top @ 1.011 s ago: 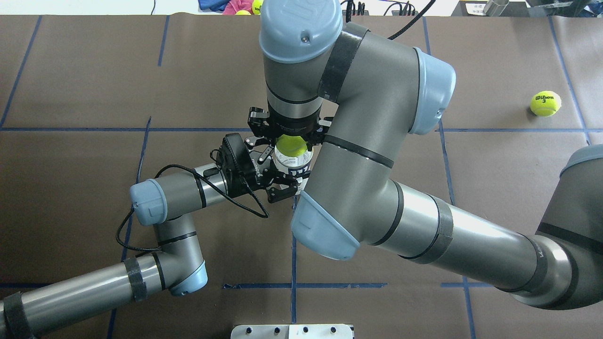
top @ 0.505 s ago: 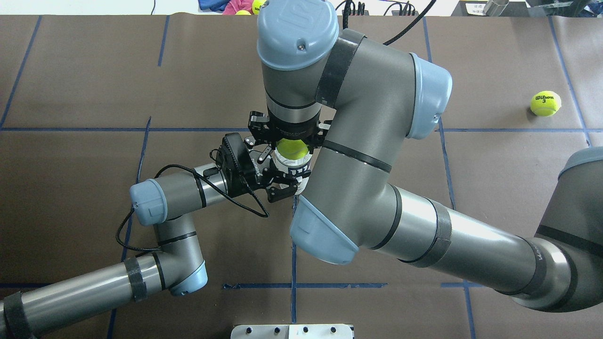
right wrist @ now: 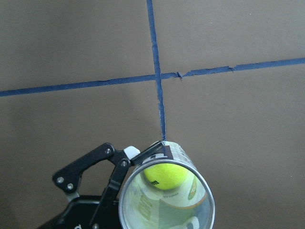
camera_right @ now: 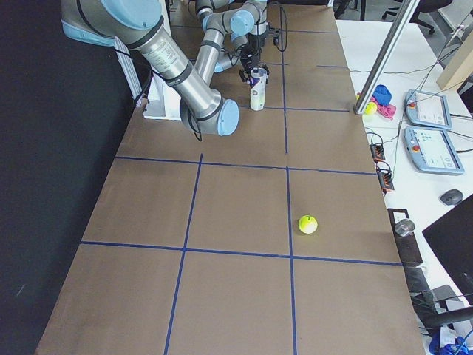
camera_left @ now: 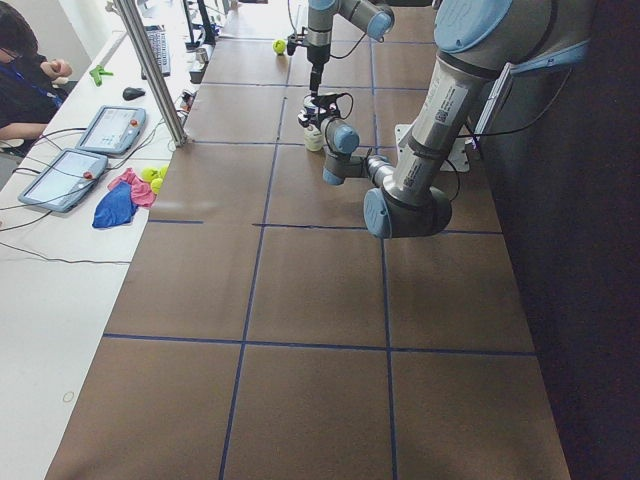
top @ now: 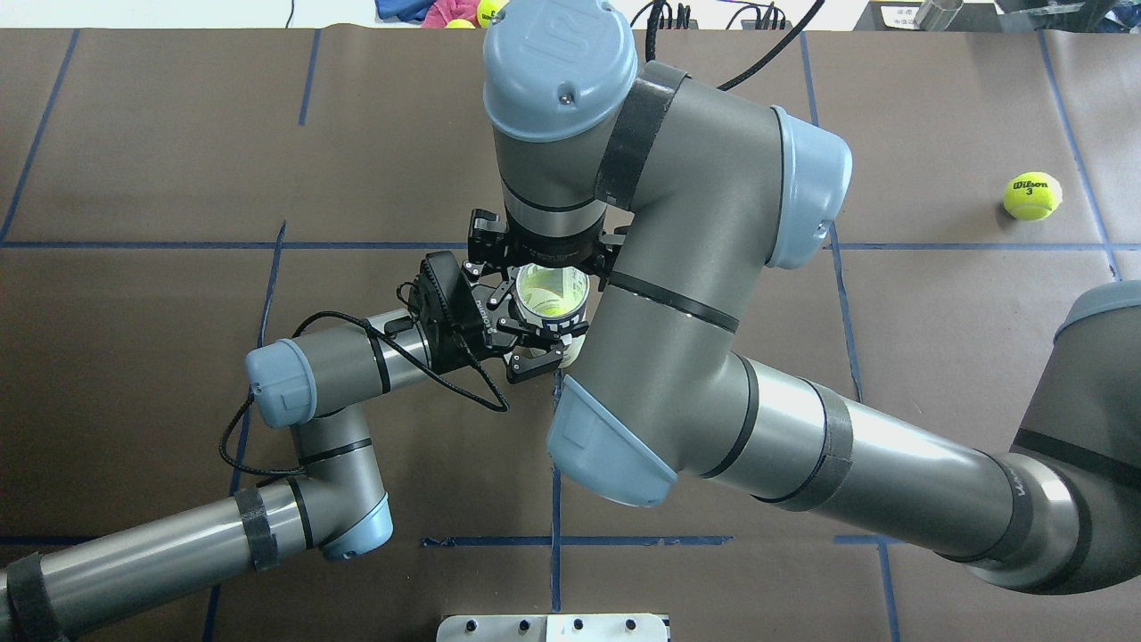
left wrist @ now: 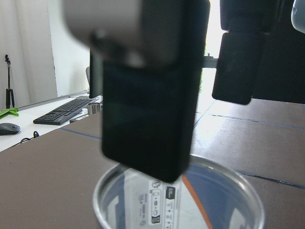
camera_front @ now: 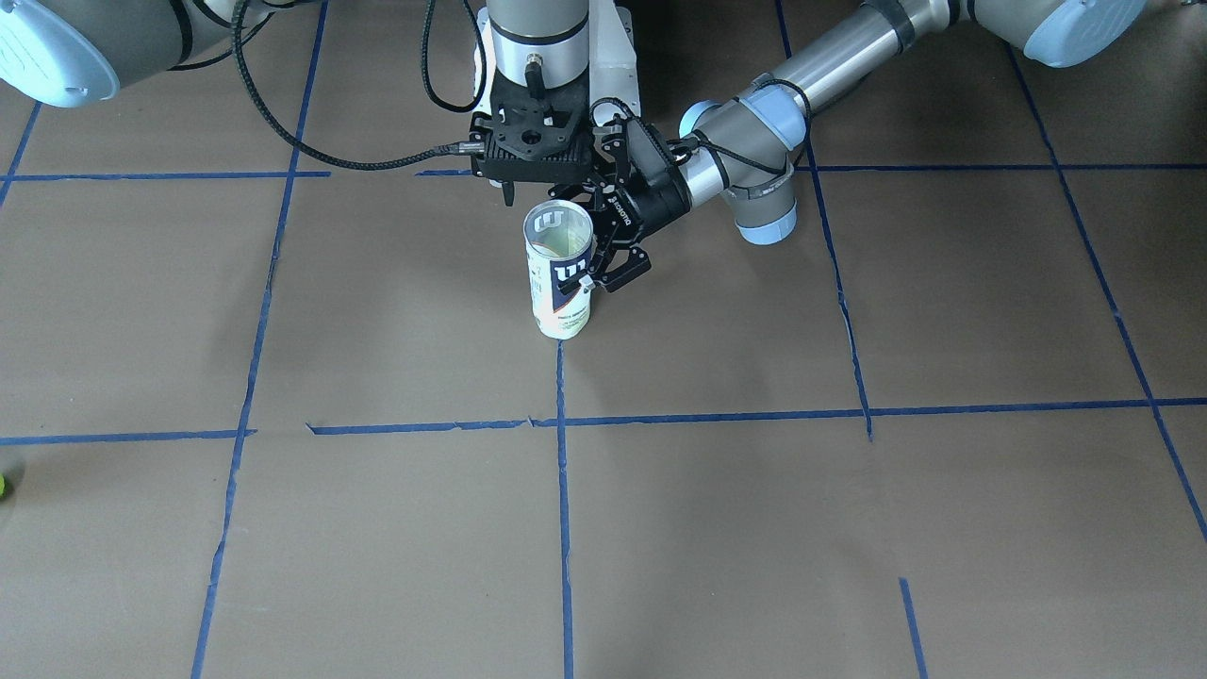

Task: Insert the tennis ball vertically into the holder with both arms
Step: 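Open the right gripper to drop the ball into the tube, then move the right gripper to the second tennis ball and grasp it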

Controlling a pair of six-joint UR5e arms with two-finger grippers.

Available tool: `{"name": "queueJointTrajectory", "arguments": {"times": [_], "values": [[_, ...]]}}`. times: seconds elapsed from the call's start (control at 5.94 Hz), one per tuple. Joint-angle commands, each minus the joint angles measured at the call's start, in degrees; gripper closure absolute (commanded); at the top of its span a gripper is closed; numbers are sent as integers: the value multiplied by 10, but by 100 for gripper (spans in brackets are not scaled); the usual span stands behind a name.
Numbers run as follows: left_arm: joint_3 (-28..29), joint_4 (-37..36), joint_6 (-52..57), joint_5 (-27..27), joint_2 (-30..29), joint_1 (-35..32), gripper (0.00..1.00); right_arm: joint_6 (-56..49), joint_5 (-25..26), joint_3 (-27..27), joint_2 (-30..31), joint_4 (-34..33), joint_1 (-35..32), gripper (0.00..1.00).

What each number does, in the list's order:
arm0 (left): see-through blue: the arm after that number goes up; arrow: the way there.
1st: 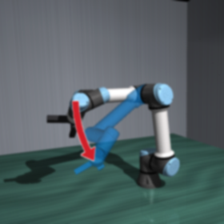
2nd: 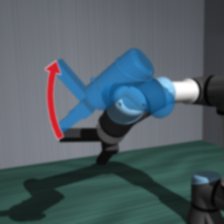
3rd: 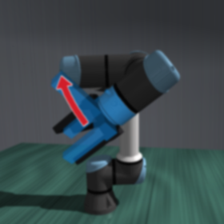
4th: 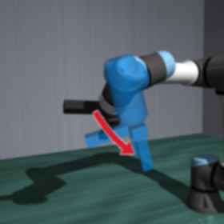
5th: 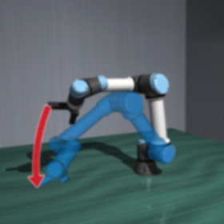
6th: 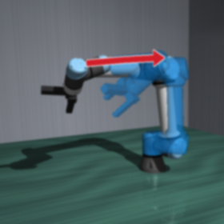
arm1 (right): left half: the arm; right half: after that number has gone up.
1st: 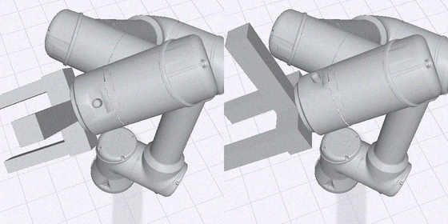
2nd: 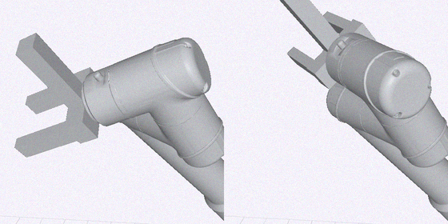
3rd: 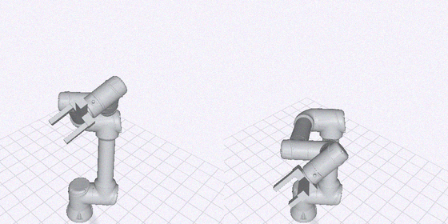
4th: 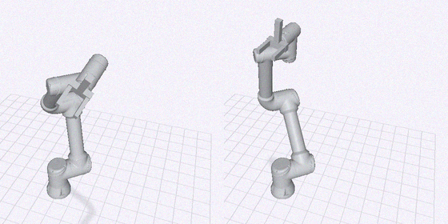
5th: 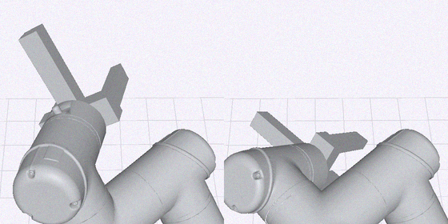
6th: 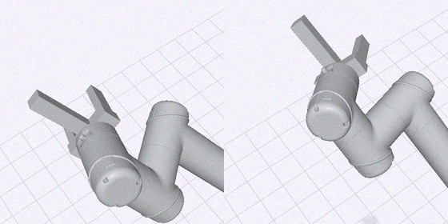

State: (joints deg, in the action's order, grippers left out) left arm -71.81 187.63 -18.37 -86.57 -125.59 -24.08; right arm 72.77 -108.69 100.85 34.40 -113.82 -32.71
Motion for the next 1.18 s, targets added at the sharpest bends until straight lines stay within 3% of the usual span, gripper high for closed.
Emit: {"name": "queueJointTrajectory", "arguments": {"times": [0.0,0.17,0.51,0.67,1.01], "values": [[0,0,0,0,0,0,13,-20,-3,22,21,1,-2,1],[0,0,0,0,0,0,13,-92,-10,53,60,1,-36,1],[-1,2,0,1,0,0,13,-250,-94,59,124,4,-157,1],[-1,3,0,1,0,0,13,-356,-102,58,165,10,-210,1],[-1,3,0,1,1,-1,13,-547,-129,6,225,26,-313,1]]}}
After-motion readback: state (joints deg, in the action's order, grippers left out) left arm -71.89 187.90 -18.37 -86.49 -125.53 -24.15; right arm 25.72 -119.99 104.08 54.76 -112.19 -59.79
